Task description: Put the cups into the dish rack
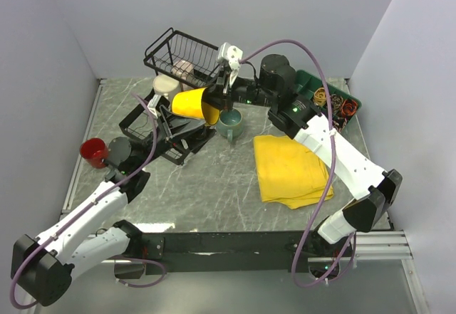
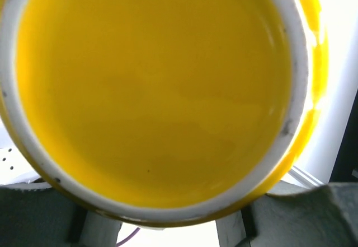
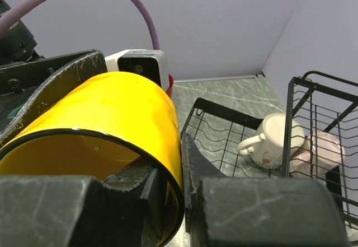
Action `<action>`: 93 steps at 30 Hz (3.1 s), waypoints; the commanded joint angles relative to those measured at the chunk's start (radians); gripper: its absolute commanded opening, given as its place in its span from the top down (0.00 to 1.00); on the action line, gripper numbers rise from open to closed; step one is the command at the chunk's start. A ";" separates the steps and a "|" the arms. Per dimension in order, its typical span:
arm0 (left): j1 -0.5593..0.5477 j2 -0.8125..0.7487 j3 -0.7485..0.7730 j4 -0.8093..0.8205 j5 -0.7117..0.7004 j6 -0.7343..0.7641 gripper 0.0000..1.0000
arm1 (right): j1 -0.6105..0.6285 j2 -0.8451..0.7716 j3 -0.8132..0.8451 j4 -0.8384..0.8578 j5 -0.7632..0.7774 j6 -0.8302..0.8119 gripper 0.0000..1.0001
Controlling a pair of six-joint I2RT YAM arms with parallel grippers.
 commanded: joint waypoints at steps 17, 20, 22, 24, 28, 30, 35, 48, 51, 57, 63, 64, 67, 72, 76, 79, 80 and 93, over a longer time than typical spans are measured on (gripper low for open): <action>-0.001 -0.036 0.038 0.109 -0.066 0.001 0.50 | 0.013 -0.065 -0.034 0.041 -0.062 -0.001 1.00; -0.001 -0.033 0.029 0.125 -0.073 0.001 0.55 | 0.013 -0.068 -0.043 0.044 -0.065 -0.006 1.00; -0.001 -0.035 0.028 0.131 -0.073 0.007 0.59 | 0.011 -0.074 -0.054 0.044 -0.062 -0.012 1.00; -0.001 -0.038 0.031 0.131 -0.079 0.013 0.62 | 0.011 -0.078 -0.066 0.043 -0.062 -0.019 1.00; -0.001 -0.039 0.025 0.141 -0.091 0.020 0.86 | 0.011 -0.092 -0.091 0.041 -0.065 -0.032 1.00; -0.001 -0.038 0.015 0.146 -0.091 0.030 0.99 | 0.011 -0.098 -0.106 0.040 -0.067 -0.042 1.00; 0.004 -0.027 -0.005 0.183 -0.083 0.050 0.99 | 0.013 -0.117 -0.137 0.035 -0.066 -0.062 0.80; 0.091 -0.091 -0.077 0.146 -0.071 0.087 0.99 | -0.018 -0.157 -0.142 -0.057 -0.055 -0.162 0.14; 0.126 -0.110 -0.107 0.134 -0.056 0.084 0.99 | -0.051 -0.178 -0.140 -0.098 -0.082 -0.200 0.09; 0.194 -0.139 -0.137 0.076 -0.017 0.116 0.99 | -0.102 -0.242 -0.178 -0.200 -0.119 -0.292 0.08; 0.344 -0.151 -0.101 -0.197 0.073 0.323 0.99 | -0.212 -0.385 -0.348 -0.284 -0.205 -0.341 0.07; 0.375 -0.145 -0.089 -0.252 0.079 0.367 0.99 | -0.234 -0.405 -0.420 -0.292 -0.226 -0.358 0.07; 0.404 -0.116 -0.022 -0.458 0.063 0.567 0.99 | -0.312 -0.486 -0.575 -0.327 -0.286 -0.421 0.07; 0.430 -0.033 0.026 -0.563 0.016 0.742 0.99 | -0.444 -0.601 -0.835 -0.199 -0.404 -0.385 0.07; 0.473 0.017 0.023 -0.593 -0.026 0.808 0.99 | -0.545 -0.635 -0.881 -0.233 -0.447 -0.453 0.06; 0.513 0.069 0.026 -0.606 -0.059 0.874 0.99 | -0.591 -0.634 -0.879 -0.275 -0.472 -0.473 0.05; 0.521 0.107 0.032 -0.618 -0.068 0.891 0.99 | -0.598 -0.644 -0.881 -0.273 -0.477 -0.473 0.06; 0.582 0.459 0.284 -0.791 -0.284 1.152 0.99 | -0.687 -0.684 -0.889 -0.261 -0.524 -0.444 0.05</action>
